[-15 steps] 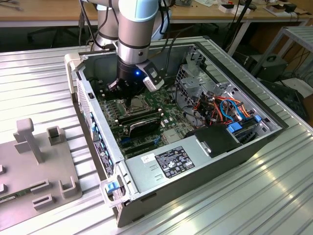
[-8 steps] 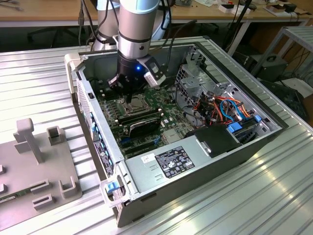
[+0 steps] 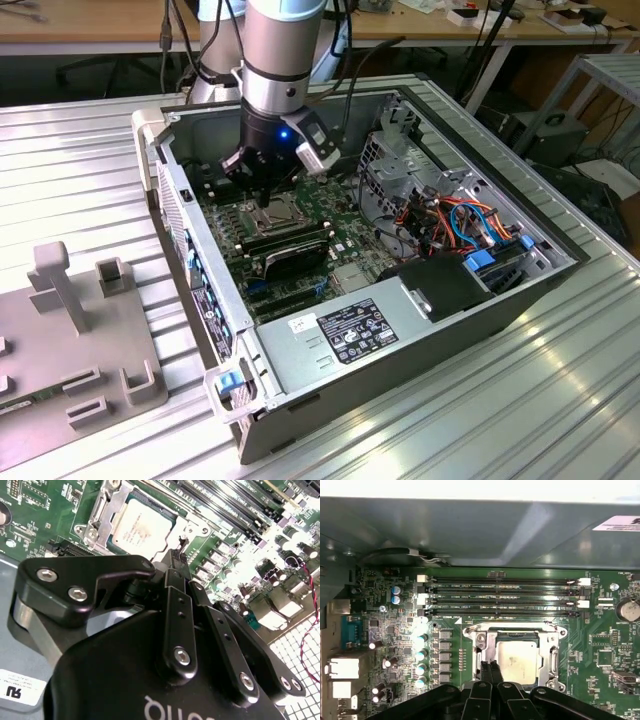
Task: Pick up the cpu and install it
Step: 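Close the cpu cover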
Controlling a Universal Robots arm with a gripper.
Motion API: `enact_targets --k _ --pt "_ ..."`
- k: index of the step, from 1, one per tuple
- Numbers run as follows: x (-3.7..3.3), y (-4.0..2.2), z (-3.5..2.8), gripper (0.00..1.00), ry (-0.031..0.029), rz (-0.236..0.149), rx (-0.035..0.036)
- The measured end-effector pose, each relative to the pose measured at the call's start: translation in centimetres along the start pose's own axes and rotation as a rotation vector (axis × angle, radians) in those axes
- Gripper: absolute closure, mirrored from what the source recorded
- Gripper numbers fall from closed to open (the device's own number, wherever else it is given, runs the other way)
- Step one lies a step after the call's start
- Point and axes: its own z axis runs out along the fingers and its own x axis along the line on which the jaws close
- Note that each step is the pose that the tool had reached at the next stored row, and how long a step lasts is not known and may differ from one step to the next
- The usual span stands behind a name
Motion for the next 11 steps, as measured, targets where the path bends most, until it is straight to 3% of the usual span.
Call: enact_targets --k 8,11 --pt "-2.23 -0.03 0.06 0.89 0.0001 0.000 -0.0001" --pt "-2.40 -0.02 -0.51 0.89 0.0003 0.000 -0.0002"
